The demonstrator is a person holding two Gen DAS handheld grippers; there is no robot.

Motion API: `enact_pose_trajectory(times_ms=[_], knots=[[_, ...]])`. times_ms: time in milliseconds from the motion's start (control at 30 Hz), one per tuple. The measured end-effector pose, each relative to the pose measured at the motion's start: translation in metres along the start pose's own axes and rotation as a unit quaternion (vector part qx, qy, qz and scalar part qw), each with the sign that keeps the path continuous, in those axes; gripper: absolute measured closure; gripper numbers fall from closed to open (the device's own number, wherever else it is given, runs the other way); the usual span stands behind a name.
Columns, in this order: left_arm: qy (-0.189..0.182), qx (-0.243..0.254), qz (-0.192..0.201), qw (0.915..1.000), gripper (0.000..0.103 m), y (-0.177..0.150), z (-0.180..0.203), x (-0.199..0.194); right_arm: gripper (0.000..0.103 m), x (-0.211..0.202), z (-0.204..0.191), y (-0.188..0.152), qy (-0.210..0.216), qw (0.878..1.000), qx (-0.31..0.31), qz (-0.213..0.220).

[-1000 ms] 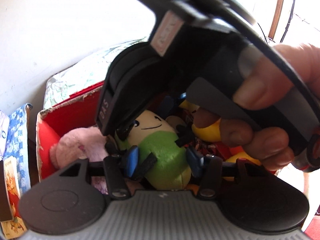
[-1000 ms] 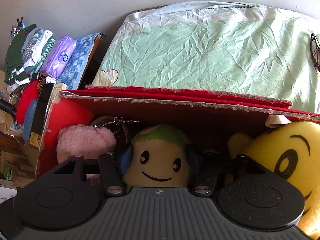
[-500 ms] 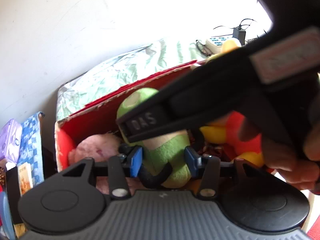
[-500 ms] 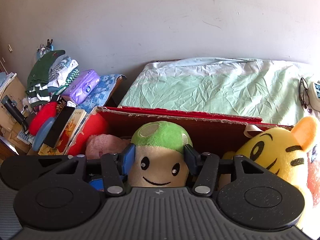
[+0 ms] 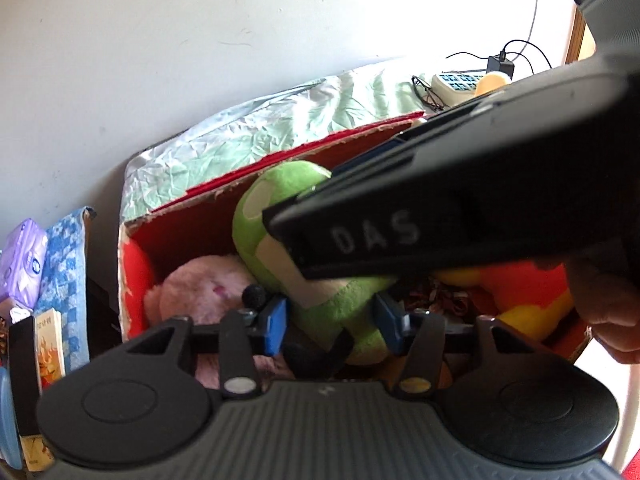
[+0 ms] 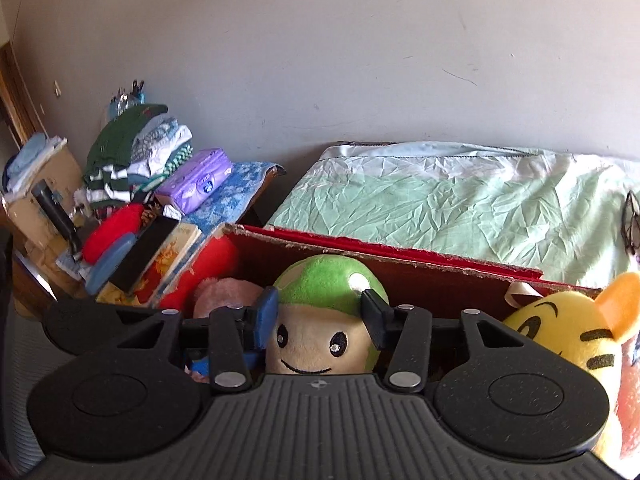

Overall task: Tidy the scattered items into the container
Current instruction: 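Open the right gripper to release the bean plush in the box, then raise the right gripper out of the red box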

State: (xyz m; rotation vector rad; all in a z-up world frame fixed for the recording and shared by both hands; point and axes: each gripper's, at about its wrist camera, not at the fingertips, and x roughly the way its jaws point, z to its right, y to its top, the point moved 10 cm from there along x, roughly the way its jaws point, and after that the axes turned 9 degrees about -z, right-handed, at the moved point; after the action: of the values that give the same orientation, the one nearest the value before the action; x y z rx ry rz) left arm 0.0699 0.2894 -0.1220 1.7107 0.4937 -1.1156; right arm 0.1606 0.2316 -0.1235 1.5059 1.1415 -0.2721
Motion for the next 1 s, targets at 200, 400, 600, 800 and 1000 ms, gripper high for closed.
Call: enact_pose_trajectory(times_ms=[200,400,600,800,1000], knots=[[-0.015,-0.015,0.013,0.9997,0.045,-0.004,0.001,-0.003,0.054,-0.017,0.017,0.0,0.012,0.999,0.049,-0.009],[-0.015,-0.005,0.02,0.9997,0.044,-0.006,0.01,-0.01,0.054,-0.022,0.019,-0.01,0.019,0.998,0.06,-0.025],[-0.019,-0.002,0.039,0.9991,0.044,-0.004,0.019,-0.022,0.066,0.0,0.02,-0.025,0.031,0.993,0.089,-0.077],[-0.011,0.0,0.027,0.9996,0.045,-0.009,0.014,-0.012,0.069,0.015,0.018,-0.034,0.051,0.988,0.109,-0.1],[-0.007,-0.003,0.02,0.9998,0.045,-0.011,0.016,-0.007,0.069,0.004,0.022,-0.029,0.046,0.989,0.107,-0.089]])
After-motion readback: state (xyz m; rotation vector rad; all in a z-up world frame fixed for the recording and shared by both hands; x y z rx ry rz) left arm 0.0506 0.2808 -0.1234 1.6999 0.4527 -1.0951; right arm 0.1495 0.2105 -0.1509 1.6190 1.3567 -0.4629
